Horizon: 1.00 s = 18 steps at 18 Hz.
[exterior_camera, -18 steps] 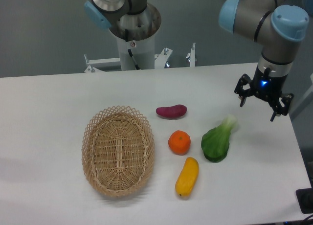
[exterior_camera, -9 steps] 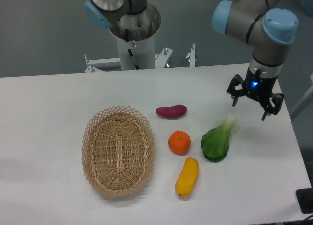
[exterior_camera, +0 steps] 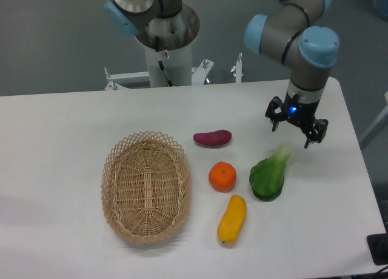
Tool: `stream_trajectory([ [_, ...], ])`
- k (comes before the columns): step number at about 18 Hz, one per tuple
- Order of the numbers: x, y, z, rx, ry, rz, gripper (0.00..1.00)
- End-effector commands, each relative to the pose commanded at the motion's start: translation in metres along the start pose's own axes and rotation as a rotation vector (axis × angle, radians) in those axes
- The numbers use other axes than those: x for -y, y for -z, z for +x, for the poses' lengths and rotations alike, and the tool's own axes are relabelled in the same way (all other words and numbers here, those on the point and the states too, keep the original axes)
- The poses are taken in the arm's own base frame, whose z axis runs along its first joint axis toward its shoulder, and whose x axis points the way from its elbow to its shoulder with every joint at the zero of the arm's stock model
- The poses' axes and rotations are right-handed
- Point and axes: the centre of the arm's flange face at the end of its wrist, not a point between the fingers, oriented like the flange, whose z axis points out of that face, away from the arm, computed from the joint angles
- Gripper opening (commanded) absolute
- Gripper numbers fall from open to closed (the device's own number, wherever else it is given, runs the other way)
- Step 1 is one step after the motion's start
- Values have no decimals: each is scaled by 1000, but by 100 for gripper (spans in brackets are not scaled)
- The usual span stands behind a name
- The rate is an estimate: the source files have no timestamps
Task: Pick up the green vegetable from the table
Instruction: 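Move the open gripper over the green bok choy's stem end, then lower the gripper and close it on the bok choy stem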
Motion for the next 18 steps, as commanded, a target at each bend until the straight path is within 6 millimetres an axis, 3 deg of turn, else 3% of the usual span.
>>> stream_trajectory([
  [11,2,-42,-9,-25,-6,-2,100],
  [18,6,-57,-5,-41,-16,-2,100],
])
